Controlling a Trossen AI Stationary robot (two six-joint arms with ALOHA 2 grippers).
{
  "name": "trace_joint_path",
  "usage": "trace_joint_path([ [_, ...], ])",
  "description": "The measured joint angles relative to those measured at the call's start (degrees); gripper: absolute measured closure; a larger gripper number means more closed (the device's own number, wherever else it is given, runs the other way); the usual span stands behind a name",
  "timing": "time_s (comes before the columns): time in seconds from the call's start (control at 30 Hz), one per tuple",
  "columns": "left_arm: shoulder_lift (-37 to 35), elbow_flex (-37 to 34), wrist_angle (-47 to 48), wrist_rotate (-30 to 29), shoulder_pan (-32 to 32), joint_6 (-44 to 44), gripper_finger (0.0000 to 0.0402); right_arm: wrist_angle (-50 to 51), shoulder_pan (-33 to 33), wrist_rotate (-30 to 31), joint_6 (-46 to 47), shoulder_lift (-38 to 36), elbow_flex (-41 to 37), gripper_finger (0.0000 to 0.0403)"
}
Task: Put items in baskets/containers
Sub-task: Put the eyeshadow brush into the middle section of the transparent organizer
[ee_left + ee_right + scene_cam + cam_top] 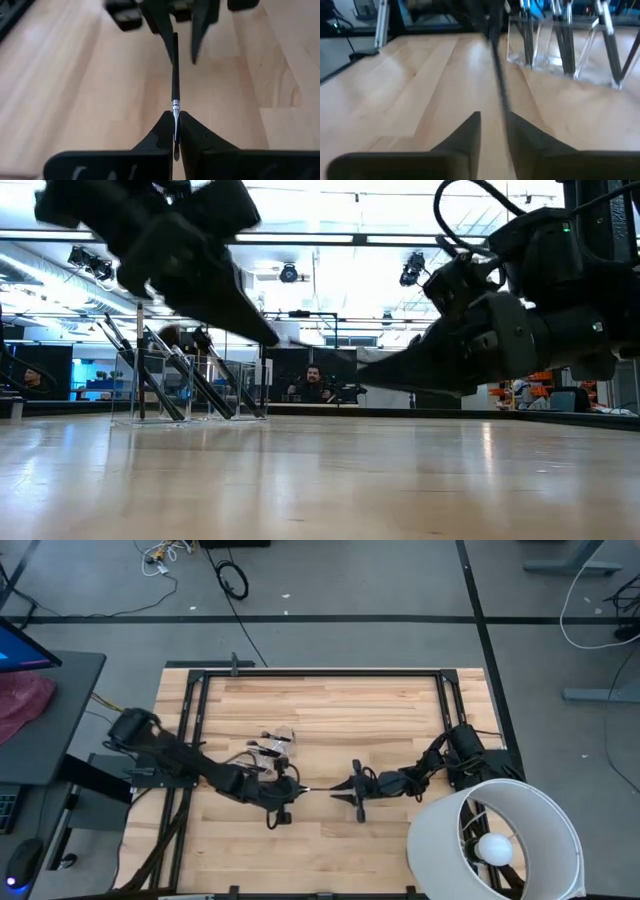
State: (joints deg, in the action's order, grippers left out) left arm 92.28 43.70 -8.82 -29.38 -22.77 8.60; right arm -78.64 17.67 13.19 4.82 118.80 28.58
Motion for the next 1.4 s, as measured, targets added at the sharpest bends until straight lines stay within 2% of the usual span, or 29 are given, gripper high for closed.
trace_joint_path([
  [0.1,-5.8,1.7,11.2,-0.7,0.1,-0.1,0.0391,2.2,0.0,-0.2,0.9,0.0,0.0,0.0283],
  [0.2,-9.9,9.2,34.7,-1.2,1.0,1.2,0.0391,3.1,0.0,1.2,2.3,0.0,0.0,0.0256],
  [0.33,-10.1,23.6,67.5,-3.6,3.1,6.1,0.0391,3.4,-0.1,2.6,2.2,0.0,0.0,0.0229],
  [0.43,-8.8,33.1,84.4,-0.6,5.6,8.5,0.039,3.4,0.0,2.7,2.2,0.0,0.0,0.0219],
  [0.53,-7.4,38.6,97.4,2.1,8.4,12.8,0.0391,3.4,0.0,2.7,2.2,0.0,0.0,0.0216],
  [0.6,-7.0,38.8,98.9,2.3,10.3,14.4,0.0391,3.4,-0.1,2.7,2.2,0.0,0.0,0.0216],
  [0.7,-7.3,37.1,94.6,3.0,12.0,11.5,0.0388,3.4,-0.1,2.7,2.2,0.0,0.0,0.0216],
  [0.87,-4.4,34.7,94.0,3.8,13.0,6.0,0.0387,3.5,-0.1,2.7,2.2,0.0,0.0,0.0215],
  [1.1,-3.4,34.2,94.1,5.2,11.1,4.2,0.0384,4.8,-0.1,2.7,2.2,0.0,0.0,0.0215],
  [1.3,-3.4,34.2,94.2,11.0,9.6,3.6,0.0385,5.1,-0.1,2.7,2.2,0.0,0.0,0.0215],
  [1.4,-3.4,34.2,94.2,9.3,8.5,2.9,0.039,5.1,-0.1,2.7,2.2,0.0,0.0,0.0215],
])
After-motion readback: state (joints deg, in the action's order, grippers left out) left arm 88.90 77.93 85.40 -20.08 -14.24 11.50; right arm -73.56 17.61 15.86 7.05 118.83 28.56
